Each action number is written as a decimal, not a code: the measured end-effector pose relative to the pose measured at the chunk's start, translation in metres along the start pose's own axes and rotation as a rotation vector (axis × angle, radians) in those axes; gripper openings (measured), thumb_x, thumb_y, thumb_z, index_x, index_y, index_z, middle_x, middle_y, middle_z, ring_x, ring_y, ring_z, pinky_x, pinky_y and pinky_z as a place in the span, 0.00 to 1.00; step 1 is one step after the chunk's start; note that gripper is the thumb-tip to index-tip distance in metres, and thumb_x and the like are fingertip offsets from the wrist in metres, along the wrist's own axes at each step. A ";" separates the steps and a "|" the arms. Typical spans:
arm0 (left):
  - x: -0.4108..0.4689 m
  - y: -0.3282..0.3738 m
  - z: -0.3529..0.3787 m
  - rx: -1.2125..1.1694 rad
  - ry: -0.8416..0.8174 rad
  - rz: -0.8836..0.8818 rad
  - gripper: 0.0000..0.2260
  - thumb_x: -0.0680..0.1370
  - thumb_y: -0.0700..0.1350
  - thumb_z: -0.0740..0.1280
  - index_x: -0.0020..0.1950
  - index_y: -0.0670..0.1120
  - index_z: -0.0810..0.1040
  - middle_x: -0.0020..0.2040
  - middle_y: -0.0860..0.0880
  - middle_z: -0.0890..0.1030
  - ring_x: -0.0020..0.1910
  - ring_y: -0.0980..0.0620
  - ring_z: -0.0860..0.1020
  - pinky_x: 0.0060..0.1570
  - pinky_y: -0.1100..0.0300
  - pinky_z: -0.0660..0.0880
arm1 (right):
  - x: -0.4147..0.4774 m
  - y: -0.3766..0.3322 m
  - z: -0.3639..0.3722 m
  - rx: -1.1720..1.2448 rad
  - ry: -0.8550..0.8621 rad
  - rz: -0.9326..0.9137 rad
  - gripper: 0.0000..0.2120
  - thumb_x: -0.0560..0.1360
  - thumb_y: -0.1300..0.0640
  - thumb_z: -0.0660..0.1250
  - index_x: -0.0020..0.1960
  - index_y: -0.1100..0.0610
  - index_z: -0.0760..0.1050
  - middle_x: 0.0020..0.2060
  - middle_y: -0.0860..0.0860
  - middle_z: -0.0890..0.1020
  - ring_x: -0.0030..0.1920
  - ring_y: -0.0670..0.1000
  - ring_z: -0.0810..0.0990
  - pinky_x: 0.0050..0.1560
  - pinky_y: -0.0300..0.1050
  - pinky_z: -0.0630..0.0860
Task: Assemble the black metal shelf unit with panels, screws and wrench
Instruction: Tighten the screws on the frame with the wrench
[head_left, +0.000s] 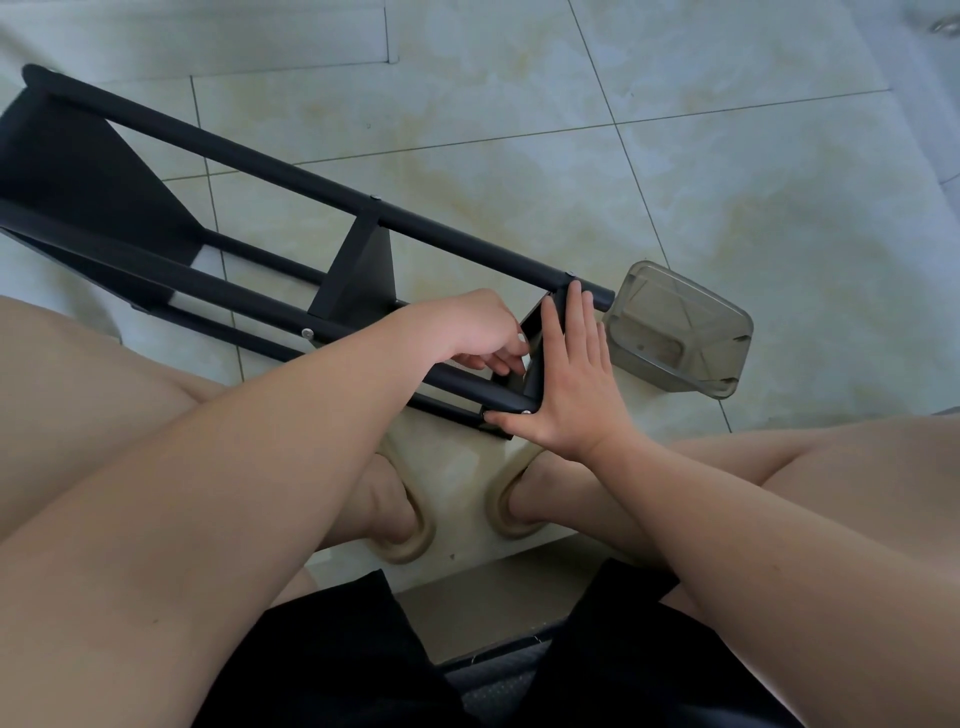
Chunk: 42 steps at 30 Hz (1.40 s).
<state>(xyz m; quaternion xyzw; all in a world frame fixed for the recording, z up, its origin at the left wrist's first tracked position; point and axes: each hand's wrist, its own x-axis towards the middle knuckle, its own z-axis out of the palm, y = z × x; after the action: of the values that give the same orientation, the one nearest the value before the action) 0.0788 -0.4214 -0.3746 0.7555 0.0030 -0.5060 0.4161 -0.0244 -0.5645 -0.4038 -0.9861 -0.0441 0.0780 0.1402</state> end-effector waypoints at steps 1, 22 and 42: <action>0.000 -0.001 0.000 -0.015 -0.002 -0.008 0.04 0.81 0.44 0.66 0.54 0.45 0.76 0.39 0.51 0.86 0.41 0.55 0.83 0.40 0.62 0.74 | 0.000 0.000 0.001 0.001 0.002 -0.002 0.64 0.62 0.22 0.61 0.82 0.63 0.46 0.81 0.63 0.42 0.81 0.61 0.38 0.79 0.64 0.48; 0.005 -0.008 0.001 -0.090 -0.085 -0.086 0.07 0.84 0.42 0.59 0.48 0.48 0.75 0.38 0.53 0.85 0.42 0.55 0.82 0.38 0.62 0.72 | 0.000 0.000 0.002 -0.002 -0.001 0.000 0.65 0.61 0.22 0.61 0.82 0.62 0.44 0.81 0.62 0.41 0.81 0.60 0.37 0.80 0.63 0.47; -0.004 -0.009 -0.005 0.154 -0.141 -0.005 0.10 0.83 0.37 0.60 0.45 0.47 0.76 0.40 0.51 0.83 0.37 0.56 0.79 0.36 0.63 0.70 | 0.000 0.001 0.003 0.014 0.001 -0.001 0.65 0.61 0.22 0.61 0.82 0.61 0.44 0.81 0.61 0.40 0.81 0.59 0.37 0.80 0.61 0.46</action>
<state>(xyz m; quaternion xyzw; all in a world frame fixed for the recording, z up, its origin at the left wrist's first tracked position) 0.0766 -0.4107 -0.3765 0.7477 -0.0636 -0.5578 0.3546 -0.0251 -0.5643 -0.4063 -0.9851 -0.0441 0.0775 0.1470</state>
